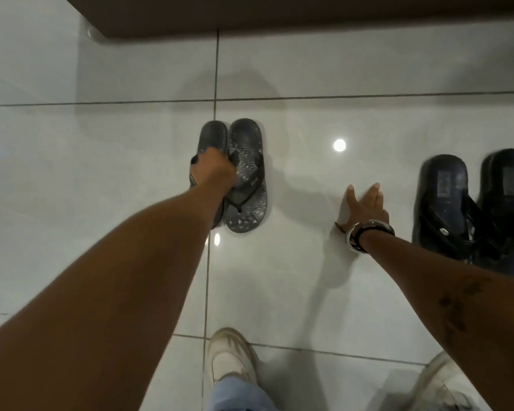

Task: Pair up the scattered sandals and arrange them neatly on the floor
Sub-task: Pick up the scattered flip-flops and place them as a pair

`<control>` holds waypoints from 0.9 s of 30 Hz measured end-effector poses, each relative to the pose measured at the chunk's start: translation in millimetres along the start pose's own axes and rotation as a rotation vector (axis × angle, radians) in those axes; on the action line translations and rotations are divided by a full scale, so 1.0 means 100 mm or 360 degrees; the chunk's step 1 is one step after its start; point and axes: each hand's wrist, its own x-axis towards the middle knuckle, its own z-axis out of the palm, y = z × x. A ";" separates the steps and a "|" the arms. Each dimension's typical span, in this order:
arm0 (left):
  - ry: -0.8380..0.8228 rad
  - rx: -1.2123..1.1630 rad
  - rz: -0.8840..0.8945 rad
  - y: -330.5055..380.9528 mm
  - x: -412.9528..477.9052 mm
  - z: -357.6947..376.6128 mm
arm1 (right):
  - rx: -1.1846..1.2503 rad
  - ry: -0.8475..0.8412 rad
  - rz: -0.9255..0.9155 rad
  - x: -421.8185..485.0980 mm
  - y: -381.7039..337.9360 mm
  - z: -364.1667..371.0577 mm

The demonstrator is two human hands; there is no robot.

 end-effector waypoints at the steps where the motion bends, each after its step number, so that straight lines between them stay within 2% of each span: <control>1: 0.0025 -0.0022 -0.0006 -0.02 0.13 -0.07 | -0.0006 0.0050 0.0003 -0.01 0.00 0.03; 8: 0.0059 -0.0149 0.0001 -0.13 0.59 -0.26 | -0.0116 0.0147 -0.0014 0.01 0.03 0.10; 21: -0.0008 0.0083 0.0100 0.01 0.51 -0.15 | -0.0099 0.0160 -0.0028 0.06 0.08 0.15; 27: 0.0142 0.0187 0.0077 0.12 0.41 -0.11 | -0.0004 0.0080 -0.0053 0.07 0.16 0.14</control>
